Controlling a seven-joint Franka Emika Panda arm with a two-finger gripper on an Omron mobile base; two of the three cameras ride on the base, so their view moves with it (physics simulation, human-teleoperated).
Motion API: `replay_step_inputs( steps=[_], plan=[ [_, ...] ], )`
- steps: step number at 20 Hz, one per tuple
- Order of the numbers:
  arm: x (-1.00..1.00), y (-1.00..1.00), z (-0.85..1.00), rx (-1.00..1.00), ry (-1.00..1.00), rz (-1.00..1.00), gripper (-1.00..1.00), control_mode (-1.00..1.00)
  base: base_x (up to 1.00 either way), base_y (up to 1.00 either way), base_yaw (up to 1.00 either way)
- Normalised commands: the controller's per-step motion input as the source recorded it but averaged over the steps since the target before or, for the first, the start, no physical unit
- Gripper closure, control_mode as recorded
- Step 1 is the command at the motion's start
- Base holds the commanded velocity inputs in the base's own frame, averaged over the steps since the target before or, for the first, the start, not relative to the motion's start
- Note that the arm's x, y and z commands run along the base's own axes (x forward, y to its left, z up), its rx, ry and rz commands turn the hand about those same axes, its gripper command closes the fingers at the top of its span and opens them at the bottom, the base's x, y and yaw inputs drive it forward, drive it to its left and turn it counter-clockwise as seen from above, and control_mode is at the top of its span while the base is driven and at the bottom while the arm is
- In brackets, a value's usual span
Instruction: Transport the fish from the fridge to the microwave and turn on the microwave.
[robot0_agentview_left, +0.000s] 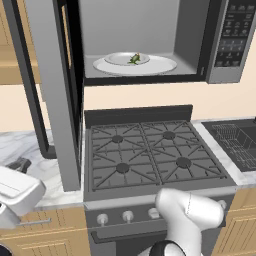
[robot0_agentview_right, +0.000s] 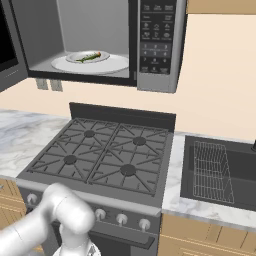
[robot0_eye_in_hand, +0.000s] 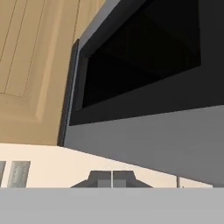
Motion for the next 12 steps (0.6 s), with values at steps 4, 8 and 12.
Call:
replay_step_inputs(
  steps=[4, 8, 12],
  plan=[
    [0.36, 0.25, -0.07, 0.0, 0.0, -0.13, 1.0, -1.0, 0.0, 0.0, 0.0],
    [0.37, 0.21, -0.02, 0.0, 0.0, -0.13, 1.0, -1.0, 0.0, 0.0, 0.0],
    [0.36, 0.19, -0.01, 0.0, 0.0, -0.14, 1.0, -1.0, 0.0, 0.0, 0.0]
  ],
)
